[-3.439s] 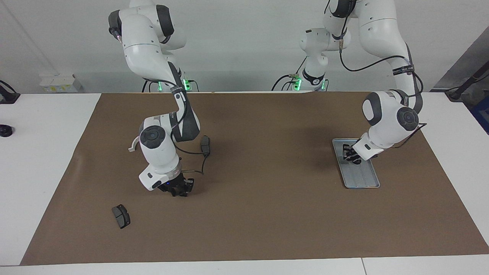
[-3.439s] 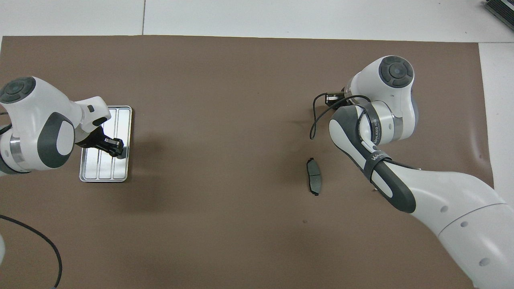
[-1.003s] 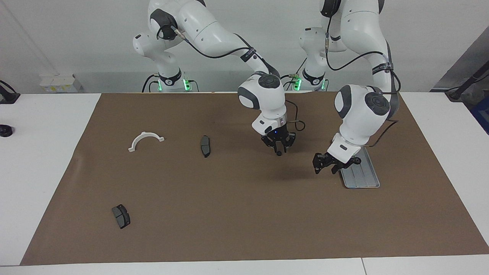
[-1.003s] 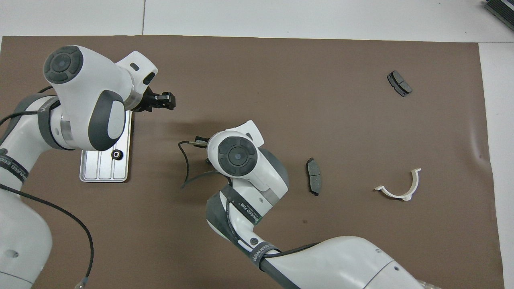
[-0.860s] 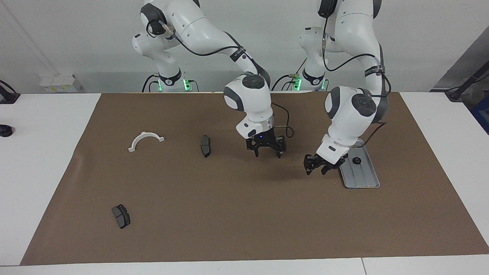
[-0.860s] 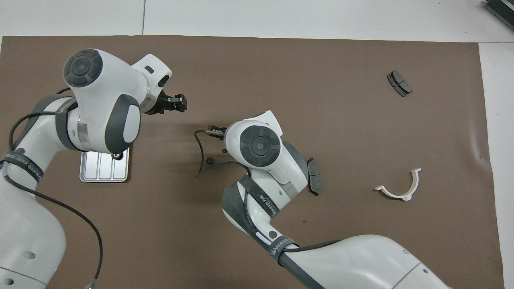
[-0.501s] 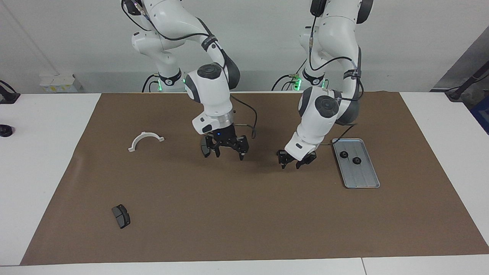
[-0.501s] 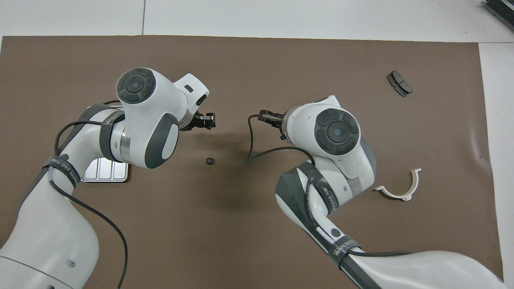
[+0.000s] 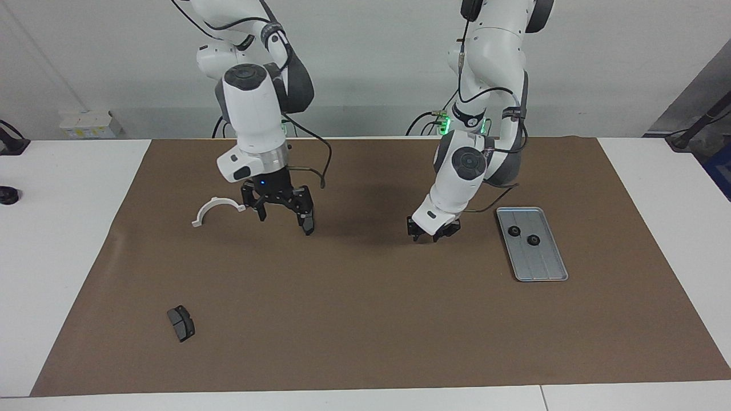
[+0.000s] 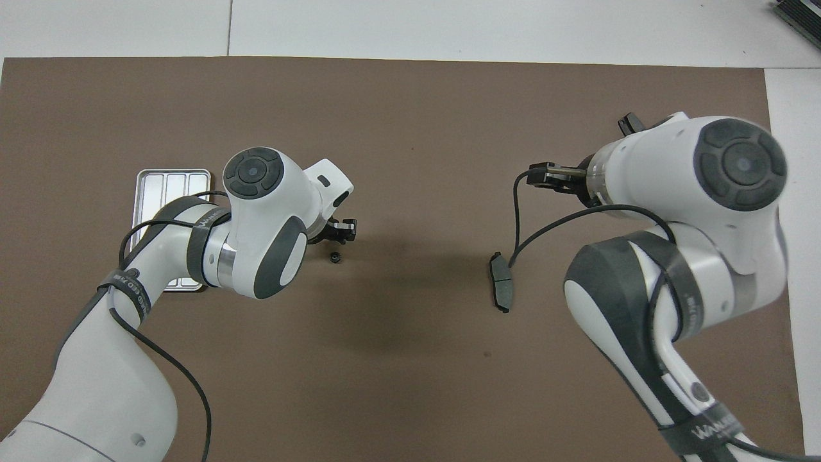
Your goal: Pick bearing gear from pile to tray
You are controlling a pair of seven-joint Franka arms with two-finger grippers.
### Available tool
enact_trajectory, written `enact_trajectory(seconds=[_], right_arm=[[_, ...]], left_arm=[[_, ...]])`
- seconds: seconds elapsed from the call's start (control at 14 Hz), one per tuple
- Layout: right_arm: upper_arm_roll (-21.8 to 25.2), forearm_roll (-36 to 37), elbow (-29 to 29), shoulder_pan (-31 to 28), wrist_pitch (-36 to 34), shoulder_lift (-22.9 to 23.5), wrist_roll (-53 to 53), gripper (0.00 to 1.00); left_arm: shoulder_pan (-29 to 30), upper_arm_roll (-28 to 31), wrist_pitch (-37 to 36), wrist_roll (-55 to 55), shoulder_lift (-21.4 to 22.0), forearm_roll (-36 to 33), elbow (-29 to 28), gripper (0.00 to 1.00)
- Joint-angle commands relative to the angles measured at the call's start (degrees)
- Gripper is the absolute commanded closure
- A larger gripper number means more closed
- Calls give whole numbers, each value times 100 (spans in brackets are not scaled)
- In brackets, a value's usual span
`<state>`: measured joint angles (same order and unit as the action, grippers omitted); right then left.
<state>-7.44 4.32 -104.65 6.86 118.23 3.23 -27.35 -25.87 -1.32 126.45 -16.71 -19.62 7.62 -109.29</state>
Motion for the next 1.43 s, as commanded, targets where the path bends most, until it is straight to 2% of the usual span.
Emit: enact_trajectory(seconds=[0.0,0.21,0.5,0.86,1.07,1.36], right_arm=[[-83,-36,706,-298,-877,-7,623,0],[-74,-238,1191,-457,-1573,11,1152,0],[-65,-230,1561,-598,-2294,19,1847,0],[-65,-247,895,-703,-2384,-357,2023,0],[-65,-387,788,-764,-2366,-420,2041,0],[-65,-388,648,-765,-2287,-464,2023,0]], left_arm=[[-225,105,47,-184,283,-77,-373,45],[-261,105,99,-263,336,-77,-531,46],[-314,97,135,-263,406,-77,-698,49],[-384,97,441,-272,441,-77,-891,53],[-393,97,557,-272,441,-77,-945,58],[-393,97,548,-263,441,-77,-945,74]])
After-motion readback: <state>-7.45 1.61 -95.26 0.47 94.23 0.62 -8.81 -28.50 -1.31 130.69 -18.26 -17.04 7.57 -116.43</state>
